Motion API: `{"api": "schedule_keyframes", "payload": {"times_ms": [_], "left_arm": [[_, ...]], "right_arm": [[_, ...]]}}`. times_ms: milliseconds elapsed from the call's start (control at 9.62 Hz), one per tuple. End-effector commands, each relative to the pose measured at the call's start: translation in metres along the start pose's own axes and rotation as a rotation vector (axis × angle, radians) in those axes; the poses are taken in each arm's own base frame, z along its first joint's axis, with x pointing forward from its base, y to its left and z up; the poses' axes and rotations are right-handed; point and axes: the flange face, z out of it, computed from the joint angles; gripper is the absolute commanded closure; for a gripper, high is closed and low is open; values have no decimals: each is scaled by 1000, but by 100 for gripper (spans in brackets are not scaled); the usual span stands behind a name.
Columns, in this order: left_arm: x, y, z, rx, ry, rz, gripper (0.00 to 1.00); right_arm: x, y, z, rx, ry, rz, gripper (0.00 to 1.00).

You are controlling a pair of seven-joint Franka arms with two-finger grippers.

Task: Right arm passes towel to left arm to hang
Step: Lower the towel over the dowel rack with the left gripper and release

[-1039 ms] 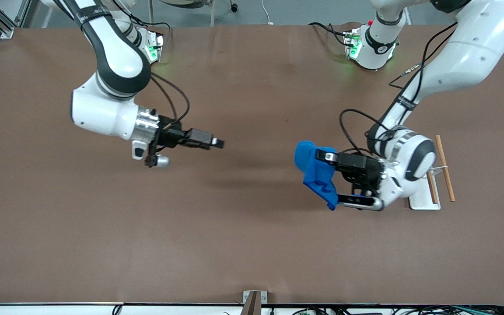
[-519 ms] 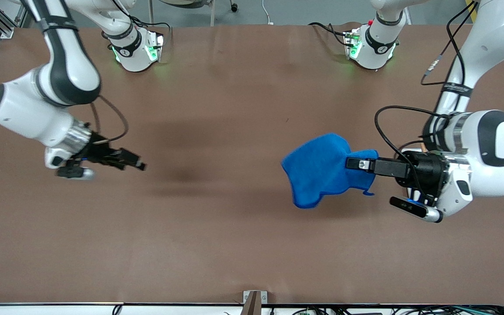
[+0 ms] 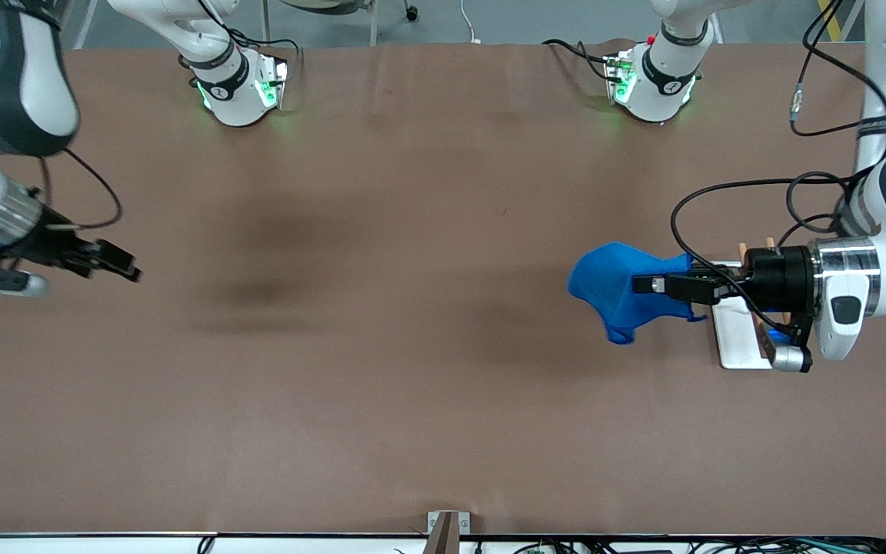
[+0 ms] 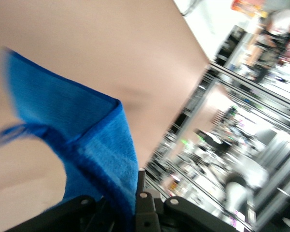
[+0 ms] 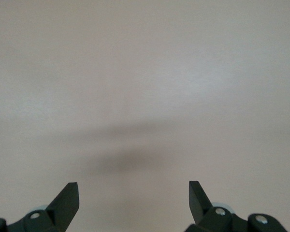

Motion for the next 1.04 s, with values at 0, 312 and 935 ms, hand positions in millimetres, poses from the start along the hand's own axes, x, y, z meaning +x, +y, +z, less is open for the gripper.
{"api": "schedule_keyframes", "payload": {"times_ms": [0,312,935], "left_arm": [[14,-36,-2,209,86,-57,100],[21,-76,-17,537,151,-63,100],[63,-203,-74,757,176,-236,100]], "right_arm": [[1,11,-59,-40,43,13,0],[-12,35,-124,-50,-24,69,0],[-21,43,-161,-83,-16,71,0]]}}
